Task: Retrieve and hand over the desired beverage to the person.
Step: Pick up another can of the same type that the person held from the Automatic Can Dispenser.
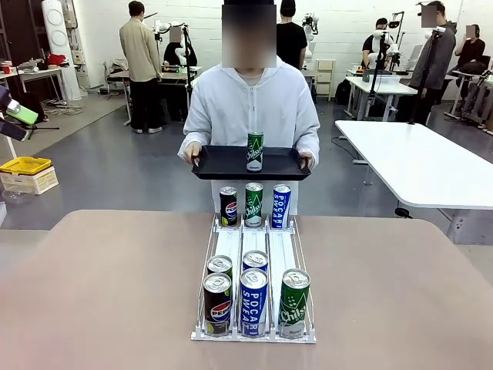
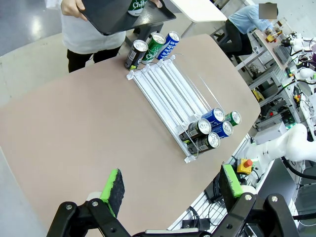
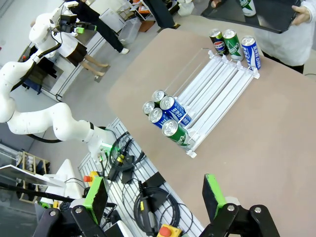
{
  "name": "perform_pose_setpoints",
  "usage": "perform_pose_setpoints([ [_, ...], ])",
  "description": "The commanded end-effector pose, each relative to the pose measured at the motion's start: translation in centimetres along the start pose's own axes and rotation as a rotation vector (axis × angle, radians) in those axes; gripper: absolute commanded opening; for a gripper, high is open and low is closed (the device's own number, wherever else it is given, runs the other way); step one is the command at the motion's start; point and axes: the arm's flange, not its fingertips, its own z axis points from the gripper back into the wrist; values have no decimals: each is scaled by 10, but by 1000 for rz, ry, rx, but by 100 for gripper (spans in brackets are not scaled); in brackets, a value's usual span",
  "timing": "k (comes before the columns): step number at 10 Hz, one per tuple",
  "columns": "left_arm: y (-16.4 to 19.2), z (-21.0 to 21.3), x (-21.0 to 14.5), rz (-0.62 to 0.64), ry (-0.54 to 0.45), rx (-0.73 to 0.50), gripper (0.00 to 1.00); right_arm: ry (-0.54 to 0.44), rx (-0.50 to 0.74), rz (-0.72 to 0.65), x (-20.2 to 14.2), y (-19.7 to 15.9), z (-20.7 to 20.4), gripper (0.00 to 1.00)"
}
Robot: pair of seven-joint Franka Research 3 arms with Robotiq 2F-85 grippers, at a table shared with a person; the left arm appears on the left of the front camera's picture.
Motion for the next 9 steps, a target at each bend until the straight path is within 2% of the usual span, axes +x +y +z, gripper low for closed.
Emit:
perform_pose_setpoints([
  [1,1,0,0,-14,-14,-20,100,-18,27,15,2,0,-1,100],
  [9,1,0,0,-14,-14,-20,100,-18,27,15,2,0,-1,100],
])
